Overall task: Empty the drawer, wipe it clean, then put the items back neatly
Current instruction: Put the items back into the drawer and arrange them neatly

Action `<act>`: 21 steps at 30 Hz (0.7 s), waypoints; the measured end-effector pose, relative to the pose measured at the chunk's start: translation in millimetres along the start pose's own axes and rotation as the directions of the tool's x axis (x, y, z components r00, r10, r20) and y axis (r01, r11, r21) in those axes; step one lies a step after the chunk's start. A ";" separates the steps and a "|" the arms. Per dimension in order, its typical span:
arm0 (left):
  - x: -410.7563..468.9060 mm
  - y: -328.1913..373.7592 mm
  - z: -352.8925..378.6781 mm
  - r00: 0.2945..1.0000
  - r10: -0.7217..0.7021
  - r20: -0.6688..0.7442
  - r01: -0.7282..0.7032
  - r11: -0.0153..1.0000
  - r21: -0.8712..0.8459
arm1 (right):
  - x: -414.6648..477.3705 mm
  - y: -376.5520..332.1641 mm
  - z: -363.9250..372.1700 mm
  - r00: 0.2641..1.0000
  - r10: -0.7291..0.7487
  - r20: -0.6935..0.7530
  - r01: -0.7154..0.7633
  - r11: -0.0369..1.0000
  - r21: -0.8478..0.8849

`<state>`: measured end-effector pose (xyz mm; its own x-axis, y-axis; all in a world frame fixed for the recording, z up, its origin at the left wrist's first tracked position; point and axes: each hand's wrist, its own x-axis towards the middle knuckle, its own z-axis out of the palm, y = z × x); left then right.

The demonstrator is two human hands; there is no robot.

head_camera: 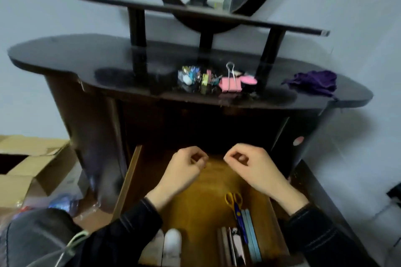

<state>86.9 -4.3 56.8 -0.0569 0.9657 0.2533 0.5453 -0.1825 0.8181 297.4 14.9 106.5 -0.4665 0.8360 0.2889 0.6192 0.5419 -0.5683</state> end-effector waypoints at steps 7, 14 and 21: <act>24.4 102.3 -72.6 0.938 0.255 -0.236 -0.290 0.948 -0.128 | 81.5 -47.4 -82.0 0.838 -0.159 -0.523 0.168 0.985 -0.031; 94.1 128.3 -82.4 0.881 0.383 -0.277 -0.347 0.922 0.170 | 142.6 9.3 -91.0 0.835 0.275 -0.476 -0.210 0.960 0.186; 159.7 131.6 -54.2 0.853 0.519 0.054 -0.433 0.645 0.630 | 160.7 31.8 -108.1 0.817 0.397 -0.420 -0.256 0.900 0.353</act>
<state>104.2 115.8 232.9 0.2799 0.7393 0.6124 0.9031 -0.4192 0.0934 310.4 175.9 218.1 0.1296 0.9337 0.3338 0.4533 0.2436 -0.8574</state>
